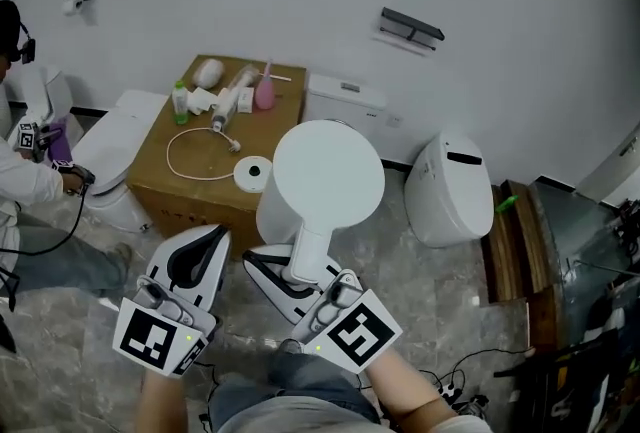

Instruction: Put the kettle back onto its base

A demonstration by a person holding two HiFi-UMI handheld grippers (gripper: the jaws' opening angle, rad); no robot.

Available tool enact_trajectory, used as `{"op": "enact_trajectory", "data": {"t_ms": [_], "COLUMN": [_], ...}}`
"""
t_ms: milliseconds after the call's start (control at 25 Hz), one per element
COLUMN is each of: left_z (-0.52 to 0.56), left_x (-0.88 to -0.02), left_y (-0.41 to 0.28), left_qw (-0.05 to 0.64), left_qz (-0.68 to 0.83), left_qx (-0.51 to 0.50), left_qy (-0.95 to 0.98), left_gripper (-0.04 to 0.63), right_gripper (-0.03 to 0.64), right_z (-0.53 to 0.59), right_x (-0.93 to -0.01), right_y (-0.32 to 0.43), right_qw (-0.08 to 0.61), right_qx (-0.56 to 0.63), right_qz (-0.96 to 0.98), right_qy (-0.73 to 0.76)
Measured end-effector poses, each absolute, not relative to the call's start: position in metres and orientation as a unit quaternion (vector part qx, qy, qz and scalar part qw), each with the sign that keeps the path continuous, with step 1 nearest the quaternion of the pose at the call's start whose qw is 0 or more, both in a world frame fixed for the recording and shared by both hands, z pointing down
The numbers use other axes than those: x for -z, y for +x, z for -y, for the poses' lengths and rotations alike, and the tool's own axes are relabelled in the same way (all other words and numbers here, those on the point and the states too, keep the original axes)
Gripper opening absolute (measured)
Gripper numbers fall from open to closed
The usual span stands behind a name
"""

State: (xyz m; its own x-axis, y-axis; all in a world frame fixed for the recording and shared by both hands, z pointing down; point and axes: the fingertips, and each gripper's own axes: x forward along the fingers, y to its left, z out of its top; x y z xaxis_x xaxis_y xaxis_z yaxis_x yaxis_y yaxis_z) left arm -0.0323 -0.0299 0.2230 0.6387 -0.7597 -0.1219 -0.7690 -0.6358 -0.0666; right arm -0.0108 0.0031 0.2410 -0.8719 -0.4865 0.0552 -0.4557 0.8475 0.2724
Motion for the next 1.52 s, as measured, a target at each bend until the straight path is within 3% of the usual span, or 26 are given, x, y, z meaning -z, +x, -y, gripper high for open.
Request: {"op": "enact_trajectory", "data": {"t_ms": [360, 1000, 1520], "left_z": [0.097, 0.232, 0.263], "left_x": [-0.241, -0.336, -0.399], "left_y": [-0.017, -0.071, -0.09], "left_qw": [0.047, 0.044, 0.033], "left_qz": [-0.436, -0.392, -0.41], "left_qx": [-0.028, -0.013, -0.019], "left_qy": [-0.898, -0.919, -0.911], "left_gripper": [0.002, 0.002, 0.003], "right_gripper": [0.008, 0.008, 0.008], "right_z": [0.071, 0.238, 0.295], "right_x": [-0.266, -0.389, -0.478], "right_y": [-0.001, -0.065, -0.087], "right_qw": [0.071, 0.071, 0.097], "right_qx": [0.115, 0.086, 0.069], "right_qz": [0.966, 0.956, 0.956], "right_qy": [0.221, 0.271, 0.267]}}
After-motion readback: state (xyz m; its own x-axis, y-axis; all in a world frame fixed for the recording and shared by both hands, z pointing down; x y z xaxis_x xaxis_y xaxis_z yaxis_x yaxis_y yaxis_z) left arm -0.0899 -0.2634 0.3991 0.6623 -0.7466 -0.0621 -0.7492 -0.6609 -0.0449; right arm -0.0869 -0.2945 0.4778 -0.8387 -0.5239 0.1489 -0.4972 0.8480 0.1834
